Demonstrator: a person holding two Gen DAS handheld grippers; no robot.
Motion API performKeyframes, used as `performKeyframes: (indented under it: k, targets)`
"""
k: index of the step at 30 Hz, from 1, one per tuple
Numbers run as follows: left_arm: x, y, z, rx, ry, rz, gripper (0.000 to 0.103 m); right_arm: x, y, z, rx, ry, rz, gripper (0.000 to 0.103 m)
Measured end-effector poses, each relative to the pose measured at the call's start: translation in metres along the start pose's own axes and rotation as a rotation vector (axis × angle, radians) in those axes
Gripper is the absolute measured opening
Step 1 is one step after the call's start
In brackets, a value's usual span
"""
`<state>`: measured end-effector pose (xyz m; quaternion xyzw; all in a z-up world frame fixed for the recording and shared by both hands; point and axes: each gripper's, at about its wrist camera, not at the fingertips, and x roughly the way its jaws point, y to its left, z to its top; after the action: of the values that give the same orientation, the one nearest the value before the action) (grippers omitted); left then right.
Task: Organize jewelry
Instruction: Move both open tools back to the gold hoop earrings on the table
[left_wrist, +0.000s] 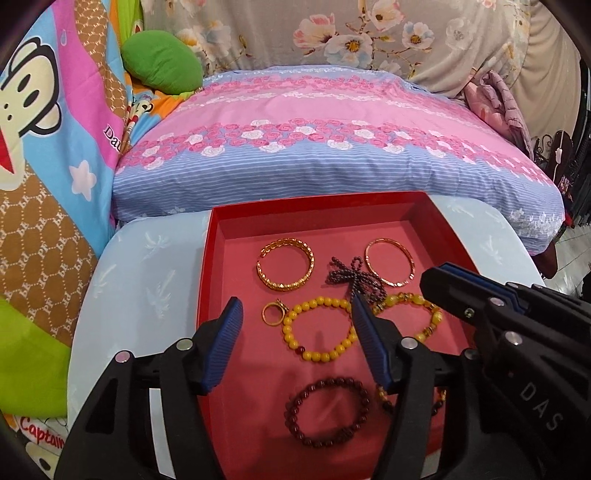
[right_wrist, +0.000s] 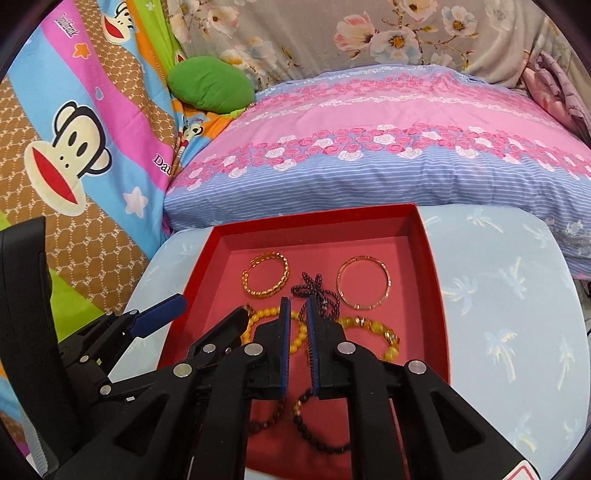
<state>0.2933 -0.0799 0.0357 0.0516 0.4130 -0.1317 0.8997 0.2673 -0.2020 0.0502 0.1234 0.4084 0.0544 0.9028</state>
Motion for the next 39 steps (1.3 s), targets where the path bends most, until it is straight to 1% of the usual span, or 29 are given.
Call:
performKeyframes:
  k: [6, 11, 14, 15, 16, 17, 18, 19, 22, 25, 29, 33, 39]
  targets:
    - [-0.029, -0.010, -0.018, 0.001, -0.011, -0.001, 0.060, -0.036, 0.001, -0.023, 0.018, -0.021, 0.013, 0.016]
    - [-0.053, -0.017, -0.038, -0.003, -0.016, -0.002, 0.060, -0.062, 0.005, -0.044, 0.010, -0.030, 0.011, 0.016]
    - [-0.064, -0.020, -0.050, -0.012, -0.014, -0.006, 0.062, -0.075, 0.008, -0.056, -0.001, -0.039, -0.001, 0.017]
    - [-0.067, -0.020, -0.054, -0.016, -0.012, -0.006, 0.065, -0.079, 0.009, -0.060, -0.004, -0.042, -0.003, 0.018]
    - [-0.070, -0.021, -0.059, -0.018, -0.009, -0.006, 0.068, -0.084, 0.010, -0.066, -0.008, -0.044, -0.005, 0.021]
    - [-0.073, -0.021, -0.063, -0.021, -0.008, -0.005, 0.069, -0.087, 0.010, -0.070, -0.009, -0.046, -0.011, 0.024]
    - [-0.076, -0.021, -0.066, -0.024, -0.007, -0.008, 0.070, -0.091, 0.010, -0.074, -0.011, -0.048, -0.012, 0.030]
    - [-0.078, -0.021, -0.071, -0.024, -0.005, -0.011, 0.070, -0.094, 0.011, -0.078, -0.015, -0.049, -0.015, 0.031]
    - [-0.084, -0.024, -0.084, -0.015, -0.001, -0.006, 0.070, -0.103, 0.011, -0.092, -0.036, -0.048, -0.031, 0.032]
    - [-0.091, -0.026, -0.098, -0.008, 0.001, 0.000, 0.070, -0.110, 0.005, -0.105, -0.031, -0.046, -0.042, 0.031]
    - [-0.098, -0.022, -0.115, -0.030, 0.003, -0.003, 0.070, -0.115, -0.006, -0.126, -0.014, -0.019, -0.062, 0.031]
    - [-0.103, -0.017, -0.133, -0.050, 0.011, 0.014, 0.070, -0.117, -0.016, -0.153, -0.019, 0.011, -0.100, 0.031]
    - [-0.104, -0.014, -0.163, -0.064, 0.039, 0.028, 0.070, -0.110, -0.029, -0.201, -0.017, 0.098, -0.127, 0.031]
